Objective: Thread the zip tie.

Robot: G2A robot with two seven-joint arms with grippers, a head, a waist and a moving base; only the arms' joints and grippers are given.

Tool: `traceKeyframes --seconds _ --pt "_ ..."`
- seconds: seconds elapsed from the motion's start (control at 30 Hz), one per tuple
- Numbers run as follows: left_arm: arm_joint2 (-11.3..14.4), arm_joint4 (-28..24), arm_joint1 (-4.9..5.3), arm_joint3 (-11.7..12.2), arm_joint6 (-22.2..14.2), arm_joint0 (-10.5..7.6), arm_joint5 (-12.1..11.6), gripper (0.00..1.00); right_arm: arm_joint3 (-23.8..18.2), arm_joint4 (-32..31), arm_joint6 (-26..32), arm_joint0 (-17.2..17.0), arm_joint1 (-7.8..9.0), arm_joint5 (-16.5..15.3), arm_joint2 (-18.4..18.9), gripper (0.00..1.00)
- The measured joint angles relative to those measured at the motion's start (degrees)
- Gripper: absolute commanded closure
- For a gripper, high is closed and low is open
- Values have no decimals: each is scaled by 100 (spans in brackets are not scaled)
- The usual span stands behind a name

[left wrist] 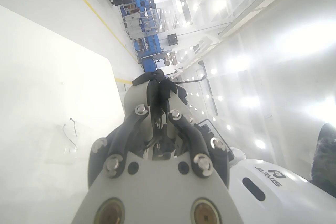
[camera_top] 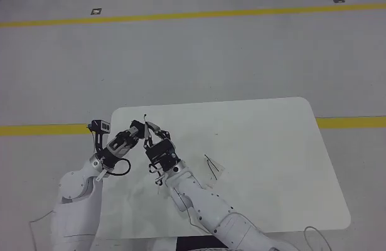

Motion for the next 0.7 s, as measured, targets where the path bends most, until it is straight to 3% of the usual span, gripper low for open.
traceKeyframes --seconds 0.33,0.5,0.6,0.7 --pt "0 0 0 0 0 0 0 100 -142 -116 -261 -162 62 143 105 0" --pt "0 0 0 0 0 0 0 100 -274 -238 -655 -351 147 280 339 0" --pt "0 0 0 0 0 0 0 100 -384 -313 -1069 -435 214 185 527 0" --pt "0 0 0 0 0 0 0 100 -380 -366 -1084 -427 218 192 533 0"
